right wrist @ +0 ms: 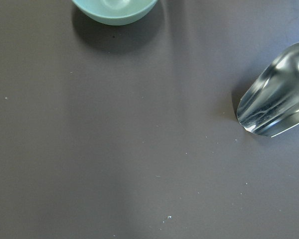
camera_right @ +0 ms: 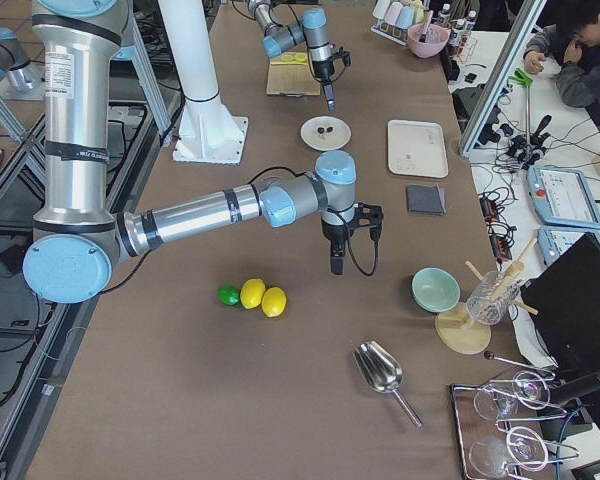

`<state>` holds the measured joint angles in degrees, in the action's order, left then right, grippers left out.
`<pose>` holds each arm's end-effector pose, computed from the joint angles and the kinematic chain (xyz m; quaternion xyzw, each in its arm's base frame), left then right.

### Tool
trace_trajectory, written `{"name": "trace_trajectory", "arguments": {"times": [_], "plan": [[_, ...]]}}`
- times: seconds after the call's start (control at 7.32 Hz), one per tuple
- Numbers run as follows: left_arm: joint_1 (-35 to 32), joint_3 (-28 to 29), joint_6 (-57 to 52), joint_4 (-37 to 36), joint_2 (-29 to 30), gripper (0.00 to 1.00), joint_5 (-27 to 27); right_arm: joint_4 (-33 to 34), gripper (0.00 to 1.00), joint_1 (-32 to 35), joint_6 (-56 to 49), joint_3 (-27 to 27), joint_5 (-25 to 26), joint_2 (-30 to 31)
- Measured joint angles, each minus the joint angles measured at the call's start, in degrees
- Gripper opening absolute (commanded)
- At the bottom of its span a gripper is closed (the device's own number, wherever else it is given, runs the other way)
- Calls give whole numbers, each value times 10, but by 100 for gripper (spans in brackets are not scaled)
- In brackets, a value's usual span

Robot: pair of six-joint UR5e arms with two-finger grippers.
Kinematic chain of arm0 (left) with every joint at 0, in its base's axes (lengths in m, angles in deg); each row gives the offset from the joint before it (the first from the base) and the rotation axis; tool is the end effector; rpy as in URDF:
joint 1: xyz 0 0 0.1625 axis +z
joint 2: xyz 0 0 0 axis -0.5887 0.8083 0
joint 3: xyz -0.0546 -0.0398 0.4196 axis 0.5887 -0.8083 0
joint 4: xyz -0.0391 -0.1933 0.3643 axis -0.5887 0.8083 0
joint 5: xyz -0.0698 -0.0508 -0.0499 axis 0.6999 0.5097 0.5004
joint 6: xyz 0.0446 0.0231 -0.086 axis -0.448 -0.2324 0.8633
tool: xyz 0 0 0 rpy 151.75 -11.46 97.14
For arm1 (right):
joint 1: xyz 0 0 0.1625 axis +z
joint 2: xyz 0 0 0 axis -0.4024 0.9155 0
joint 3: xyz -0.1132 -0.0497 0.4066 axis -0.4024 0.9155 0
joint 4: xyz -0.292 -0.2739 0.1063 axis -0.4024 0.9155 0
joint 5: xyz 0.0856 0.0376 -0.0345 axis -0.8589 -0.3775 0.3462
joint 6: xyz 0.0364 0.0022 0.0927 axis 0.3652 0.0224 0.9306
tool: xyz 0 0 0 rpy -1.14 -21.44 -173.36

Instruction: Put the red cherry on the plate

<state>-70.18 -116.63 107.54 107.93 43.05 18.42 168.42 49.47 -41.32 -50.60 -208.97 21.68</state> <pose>0.4645 -0.4464 0.1917 0.0932 0.4810 -0.1005 0.8659 -0.0641 -0.4693 0.5374 0.0236 -0.3480 0.0751 0.9342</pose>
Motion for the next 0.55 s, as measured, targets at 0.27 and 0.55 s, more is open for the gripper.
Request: {"name": "trace_trajectory", "arguments": {"times": [0.27, 0.55], "plan": [[-97, -45, -137, -137, -11, 98, 86, 29, 100, 44, -71, 10, -5, 8], [-215, -81, -338, -259, -40, 98, 138, 100, 100, 112, -242, 13, 1, 10]]}}
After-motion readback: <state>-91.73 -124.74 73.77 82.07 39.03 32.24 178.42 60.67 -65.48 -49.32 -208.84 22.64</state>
